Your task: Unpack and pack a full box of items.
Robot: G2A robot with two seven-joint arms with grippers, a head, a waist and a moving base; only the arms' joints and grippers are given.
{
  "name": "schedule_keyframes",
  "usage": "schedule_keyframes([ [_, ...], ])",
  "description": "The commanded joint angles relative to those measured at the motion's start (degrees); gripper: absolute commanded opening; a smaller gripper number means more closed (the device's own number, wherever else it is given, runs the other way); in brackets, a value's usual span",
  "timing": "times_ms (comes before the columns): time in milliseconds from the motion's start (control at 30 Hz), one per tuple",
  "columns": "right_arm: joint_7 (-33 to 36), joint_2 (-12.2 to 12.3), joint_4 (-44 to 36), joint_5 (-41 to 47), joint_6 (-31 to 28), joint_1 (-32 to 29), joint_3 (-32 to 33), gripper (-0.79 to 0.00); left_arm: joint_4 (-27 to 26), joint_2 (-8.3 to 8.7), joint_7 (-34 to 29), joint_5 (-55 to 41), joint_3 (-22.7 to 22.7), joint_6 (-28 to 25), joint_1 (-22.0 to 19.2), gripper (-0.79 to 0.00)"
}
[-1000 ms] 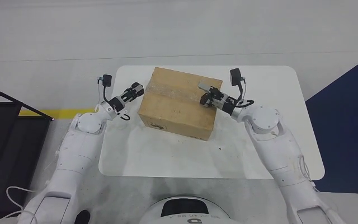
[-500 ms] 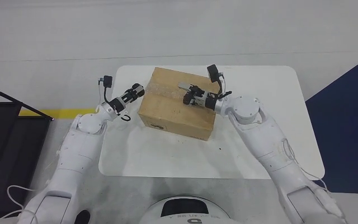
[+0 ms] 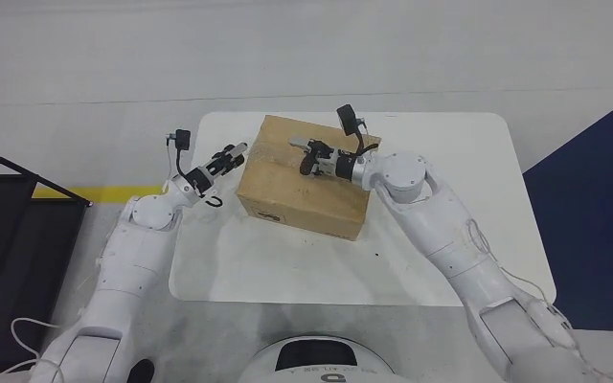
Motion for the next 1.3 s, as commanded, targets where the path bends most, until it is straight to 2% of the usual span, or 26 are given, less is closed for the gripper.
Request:
schedule_keyframes([
  [0, -0.2, -0.3, 0.6, 0.1, 0.0, 0.6, -0.6, 0.0, 0.2, 0.03, 0.0, -0.1, -0.1, 0.0, -0.1, 0.0],
  [233, -0.7, -1.4, 2.6, 1.2, -0.5, 2.4, -2.4, 0.0, 2.3, 0.49, 1.8, 0.6, -1.8, -0.8, 0.1, 0.0],
  [333, -0.9, -1.9, 3.6, 1.7, -0.9, 3.3, -3.2, 0.0, 3.1, 1.18, 3.8, 7.3, -2.7, -0.7, 0.3, 0.0],
  [433, -1.1, -2.6, 4.6, 2.9, -1.6, 4.2, -3.9, 0.0, 2.8, 1.89, 6.4, 17.9, -2.6, 0.9, 0.9, 0.0],
  [600, -1.5, -3.9, 7.2, 4.2, -2.5, 6.0, -5.9, 0.0, 1.7, 1.96, 7.6, 24.7, -0.7, 1.5, 1.5, 0.0],
  [867, -5.0, -5.8, 11.6, 6.0, -2.8, 8.1, -7.6, 0.0, 0.6, 1.03, 8.6, 26.5, 3.5, -1.2, 1.2, 0.0],
  [1267, -6.0, -8.5, 15.6, 6.5, -2.5, 10.6, -10.7, 0.0, 2.1, 0.62, 8.8, 27.2, 5.5, -3.0, 0.0, 0.0],
])
